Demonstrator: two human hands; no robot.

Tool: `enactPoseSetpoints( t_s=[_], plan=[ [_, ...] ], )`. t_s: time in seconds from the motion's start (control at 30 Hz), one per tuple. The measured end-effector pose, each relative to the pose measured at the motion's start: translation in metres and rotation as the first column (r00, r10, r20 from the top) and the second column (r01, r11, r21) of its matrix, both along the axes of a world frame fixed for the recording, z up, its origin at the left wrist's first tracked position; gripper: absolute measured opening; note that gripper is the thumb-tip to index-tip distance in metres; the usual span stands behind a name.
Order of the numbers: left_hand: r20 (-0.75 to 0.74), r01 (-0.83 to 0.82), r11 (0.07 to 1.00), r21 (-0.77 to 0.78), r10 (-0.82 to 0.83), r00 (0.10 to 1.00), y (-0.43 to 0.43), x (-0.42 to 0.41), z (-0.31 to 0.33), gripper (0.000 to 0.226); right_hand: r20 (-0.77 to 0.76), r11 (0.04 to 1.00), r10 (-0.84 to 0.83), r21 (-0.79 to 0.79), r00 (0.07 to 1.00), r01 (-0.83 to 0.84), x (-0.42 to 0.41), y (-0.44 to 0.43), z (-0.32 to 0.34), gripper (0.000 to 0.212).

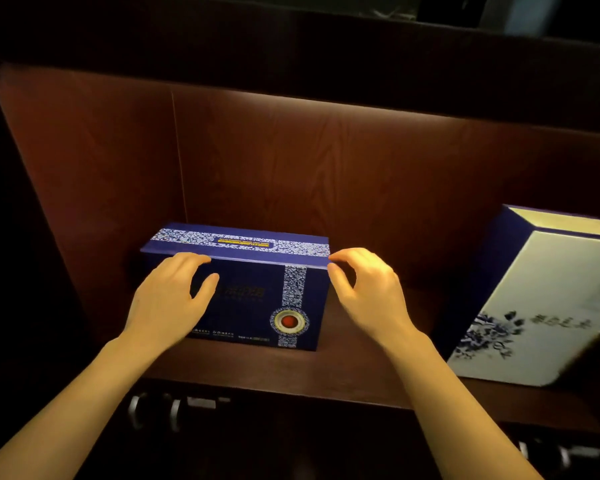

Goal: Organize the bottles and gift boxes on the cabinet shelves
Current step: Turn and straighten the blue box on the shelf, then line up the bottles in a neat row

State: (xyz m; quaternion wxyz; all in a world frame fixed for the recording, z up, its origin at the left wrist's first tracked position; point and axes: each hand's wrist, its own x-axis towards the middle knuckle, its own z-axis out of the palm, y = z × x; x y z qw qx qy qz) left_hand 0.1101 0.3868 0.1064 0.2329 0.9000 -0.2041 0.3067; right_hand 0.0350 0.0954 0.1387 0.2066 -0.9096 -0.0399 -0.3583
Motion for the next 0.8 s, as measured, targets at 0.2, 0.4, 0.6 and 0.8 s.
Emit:
enactPoseSetpoints(
  t_s=[0.2, 0.4, 0.6, 0.8],
  plan=[
    [-0.019, 0.166, 0.984, -0.062, -0.167, 0.986, -0.038, -0.033, 0.007, 0.027, 0.030, 1.000, 0.001, 0.021, 1.000, -0.002, -0.066, -0.003, 0.007, 0.022],
    [-0.030, 0.334, 0.938, -0.090, -0.337, 0.941, -0.097, -0.057, 0.013, 0.021, 0.027, 0.991, -0.134, 0.025, 0.991, 0.133, -0.125, -0.024, 0.011, 0.021],
    [-0.049, 0.489, 0.864, -0.115, -0.497, 0.866, -0.166, -0.082, 0.019, 0.022, 0.010, 0.951, -0.310, 0.012, 0.951, 0.310, -0.186, -0.062, 0.014, 0.019],
    [-0.043, 0.641, 0.753, -0.147, -0.653, 0.756, -0.238, -0.120, 0.020, 0.021, -0.036, 0.879, -0.473, 0.044, 0.881, 0.474, -0.247, -0.100, 0.013, 0.022]
  ],
)
